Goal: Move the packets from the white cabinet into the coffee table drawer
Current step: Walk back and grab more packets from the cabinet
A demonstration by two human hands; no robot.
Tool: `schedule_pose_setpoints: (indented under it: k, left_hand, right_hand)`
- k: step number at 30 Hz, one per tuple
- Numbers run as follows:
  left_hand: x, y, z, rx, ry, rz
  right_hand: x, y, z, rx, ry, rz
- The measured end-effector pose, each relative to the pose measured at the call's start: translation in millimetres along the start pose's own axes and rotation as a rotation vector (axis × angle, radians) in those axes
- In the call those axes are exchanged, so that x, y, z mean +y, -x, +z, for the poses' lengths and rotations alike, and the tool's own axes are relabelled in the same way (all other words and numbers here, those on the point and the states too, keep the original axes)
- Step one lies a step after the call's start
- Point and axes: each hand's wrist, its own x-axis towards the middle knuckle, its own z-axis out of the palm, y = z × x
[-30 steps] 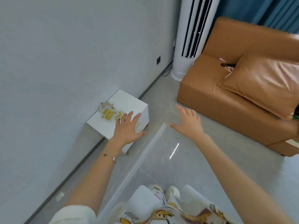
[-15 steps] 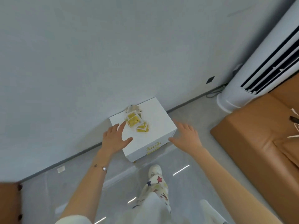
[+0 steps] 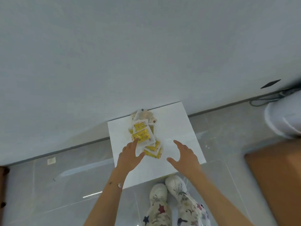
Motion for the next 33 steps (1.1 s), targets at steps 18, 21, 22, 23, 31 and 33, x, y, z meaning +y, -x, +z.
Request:
schedule_pose_setpoints:
  k: [18,21,22,23,31,33]
  left_hand:
    - [-11,-116,90,0.455,0.668,-0.454]
    - [-10,-114,91,0.481,0.720,-0.467]
    - [-10,-113,91,0.494,0.727,-0.463]
    - [-12,-112,91,0.494,0.724,-0.468]
    - [-14,-110,89,0.576,0.665,-0.376]
    - [-9,-116,91,0.608,0.602,-0.321]
  right_hand:
    - [13,-117,144,0.001,-0.261,0.109]
    - [15,-117,136,-0.040,-0.382,0.132]
    - [17,-117,132,-0.059,-0.449,0.153]
    - [18,-116,127,-0.075,-0.510,0.176]
    - [46,-115,87,-0.073,-0.816,0.341]
    - [56,-117,81,-0.041,-0.830,0.357]
